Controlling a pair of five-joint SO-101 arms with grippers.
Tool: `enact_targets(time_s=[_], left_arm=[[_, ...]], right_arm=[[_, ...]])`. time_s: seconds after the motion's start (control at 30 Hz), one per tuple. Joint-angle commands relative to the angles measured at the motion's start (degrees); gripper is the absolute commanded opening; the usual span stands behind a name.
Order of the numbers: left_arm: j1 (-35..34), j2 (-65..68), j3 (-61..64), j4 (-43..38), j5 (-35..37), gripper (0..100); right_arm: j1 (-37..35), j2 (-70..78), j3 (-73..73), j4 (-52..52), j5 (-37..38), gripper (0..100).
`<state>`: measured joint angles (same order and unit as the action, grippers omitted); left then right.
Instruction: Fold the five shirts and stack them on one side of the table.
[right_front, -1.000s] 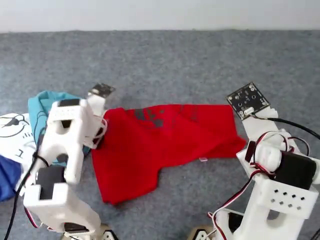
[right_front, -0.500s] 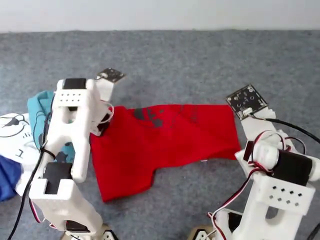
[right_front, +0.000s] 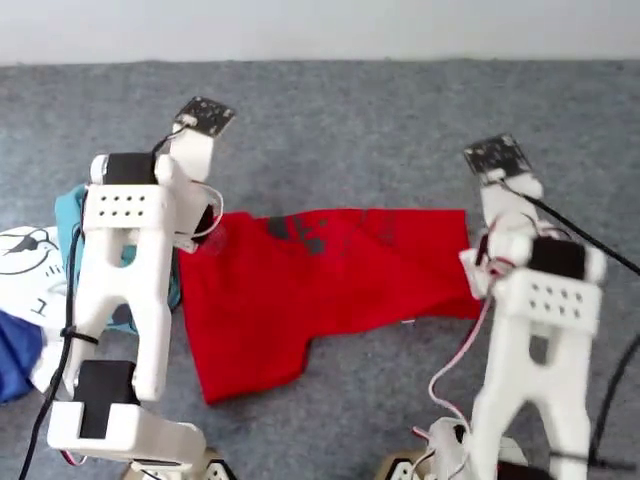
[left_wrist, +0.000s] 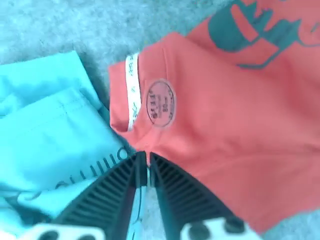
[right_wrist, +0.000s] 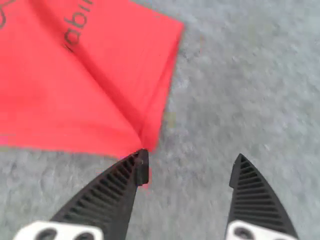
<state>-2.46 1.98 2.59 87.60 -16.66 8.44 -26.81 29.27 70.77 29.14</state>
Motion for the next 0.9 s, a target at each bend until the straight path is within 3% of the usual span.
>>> enact_targets(time_s=[0.0,0.13,0.3,0.47,0.77,0.87], left_arm=[[1.05,2.90,-2.07,-2.73,0.44,2],[0.79,8.35,-2.33,-3.69,0.26,2],[0.62,11.69,-2.15,-2.11,0.18,2],[0.53,9.32,-2.33,0.88,-0.09,2],[0.53,-2.29,-2.15,7.12,-3.34,2],[0.53,-4.40,-2.15,8.70,-3.60,2]], right_arm=[[-5.41,4.62,-0.26,-7.52,-1.58,26.9],[-8.57,11.56,-0.18,-18.33,-2.29,26.3],[-9.01,23.69,-0.26,-33.98,-1.76,14.6],[-8.84,35.21,-1.14,-44.53,6.95,10.6],[-1.98,50.77,-22.59,-46.20,8.79,10.4],[-1.45,52.44,-27.43,-42.42,8.70,10.4]])
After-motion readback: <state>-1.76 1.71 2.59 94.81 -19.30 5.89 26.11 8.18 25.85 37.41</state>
